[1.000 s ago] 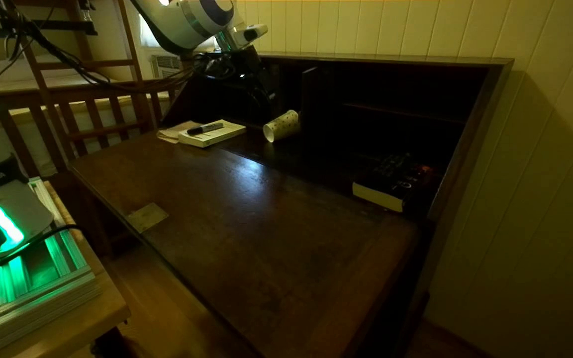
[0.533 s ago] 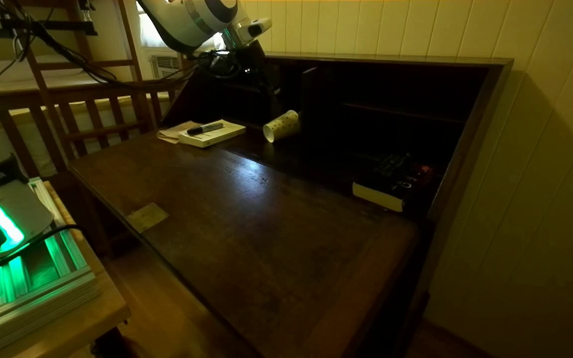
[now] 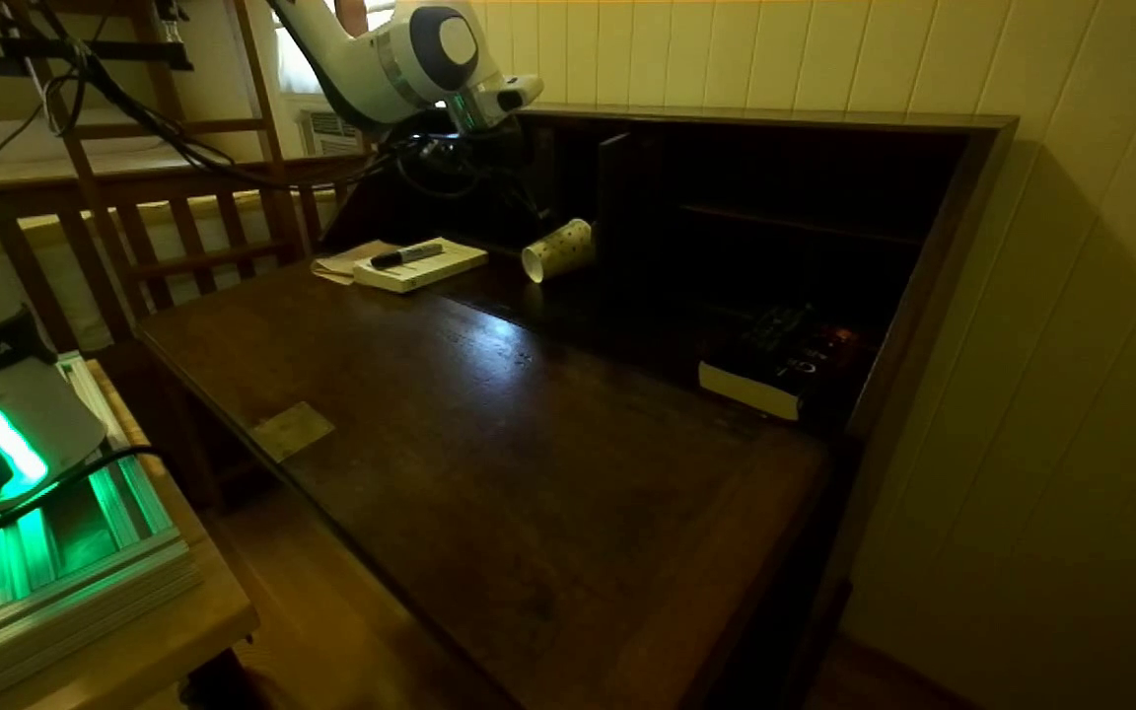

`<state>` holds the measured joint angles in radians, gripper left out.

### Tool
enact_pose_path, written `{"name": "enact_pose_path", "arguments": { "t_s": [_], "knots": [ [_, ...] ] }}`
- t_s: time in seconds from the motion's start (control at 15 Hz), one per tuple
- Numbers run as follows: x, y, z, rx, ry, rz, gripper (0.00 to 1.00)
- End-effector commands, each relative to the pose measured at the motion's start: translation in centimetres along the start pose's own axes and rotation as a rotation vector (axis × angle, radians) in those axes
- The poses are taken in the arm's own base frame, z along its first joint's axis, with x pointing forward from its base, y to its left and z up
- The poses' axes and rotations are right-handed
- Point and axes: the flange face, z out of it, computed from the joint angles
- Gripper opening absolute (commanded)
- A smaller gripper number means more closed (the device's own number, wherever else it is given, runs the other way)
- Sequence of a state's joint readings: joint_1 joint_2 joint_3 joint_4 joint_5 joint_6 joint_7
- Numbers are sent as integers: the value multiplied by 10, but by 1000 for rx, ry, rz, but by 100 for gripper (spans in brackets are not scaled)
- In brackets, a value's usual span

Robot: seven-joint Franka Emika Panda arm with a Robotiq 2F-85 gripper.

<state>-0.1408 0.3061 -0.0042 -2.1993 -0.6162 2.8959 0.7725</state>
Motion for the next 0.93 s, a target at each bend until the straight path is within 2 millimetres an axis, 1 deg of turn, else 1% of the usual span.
{"name": "enact_pose_path", "arguments": {
  "t_s": [0.0,0.4,0.87],
  "knots": [
    [5,-2,12,24,-3,-1,100],
    [4,-8,25,42,1,-2,100],
    [-2,-14,38,38,-24,-20,100]
  ]
}}
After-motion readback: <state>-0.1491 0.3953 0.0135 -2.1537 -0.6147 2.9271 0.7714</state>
